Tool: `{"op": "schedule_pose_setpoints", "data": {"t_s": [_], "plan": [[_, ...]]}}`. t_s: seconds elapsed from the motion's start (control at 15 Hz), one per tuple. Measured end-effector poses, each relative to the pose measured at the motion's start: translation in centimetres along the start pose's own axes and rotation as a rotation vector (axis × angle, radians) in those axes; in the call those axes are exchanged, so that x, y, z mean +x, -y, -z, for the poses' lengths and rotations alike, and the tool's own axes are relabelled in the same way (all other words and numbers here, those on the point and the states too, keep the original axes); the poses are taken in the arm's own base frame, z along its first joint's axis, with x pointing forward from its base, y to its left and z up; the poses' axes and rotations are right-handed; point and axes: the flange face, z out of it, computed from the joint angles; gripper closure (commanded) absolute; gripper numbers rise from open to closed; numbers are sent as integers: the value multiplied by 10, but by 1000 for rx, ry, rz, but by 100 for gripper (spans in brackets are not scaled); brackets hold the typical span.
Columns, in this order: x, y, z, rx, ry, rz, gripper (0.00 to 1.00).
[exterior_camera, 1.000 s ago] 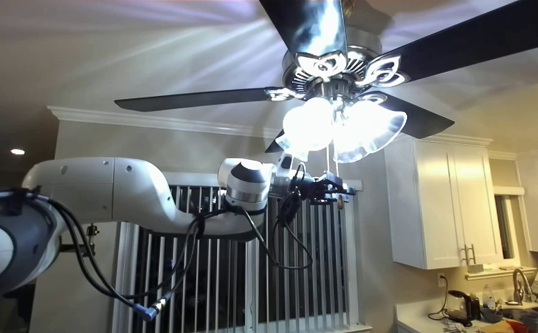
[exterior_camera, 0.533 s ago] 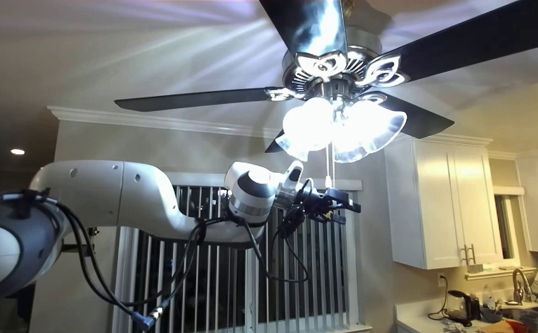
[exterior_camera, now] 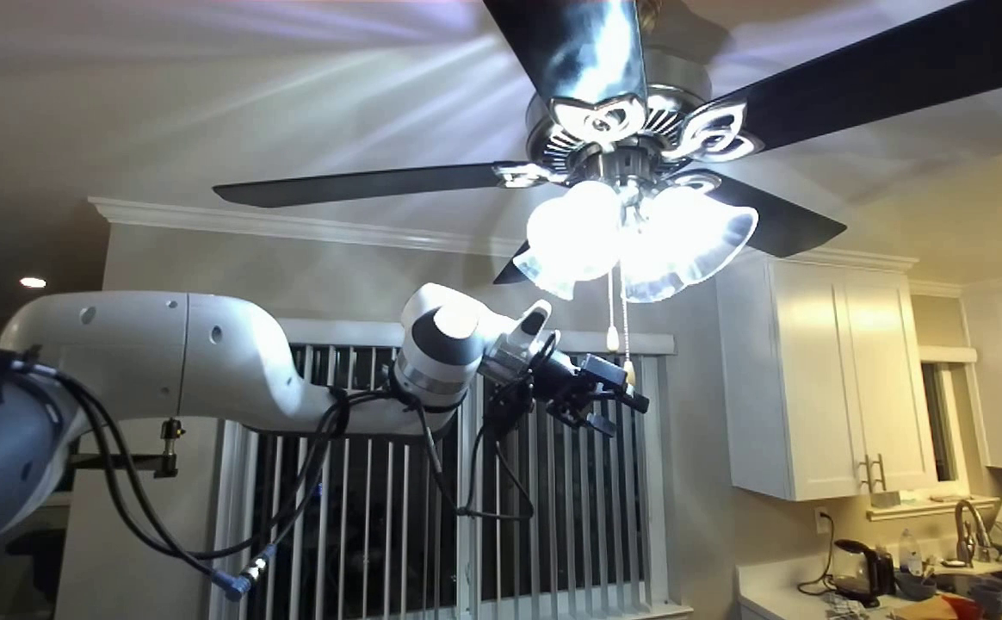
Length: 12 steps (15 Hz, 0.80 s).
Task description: Turn on the light on the ceiling fan
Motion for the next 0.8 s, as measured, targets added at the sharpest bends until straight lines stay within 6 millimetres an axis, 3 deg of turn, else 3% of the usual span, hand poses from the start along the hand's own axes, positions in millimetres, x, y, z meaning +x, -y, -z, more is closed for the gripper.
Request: {"op": "schedule_pose_setpoints", "data": {"t_s": [0.8], "plan": [[-3, -4, 3, -2, 9, 1, 0]]}}
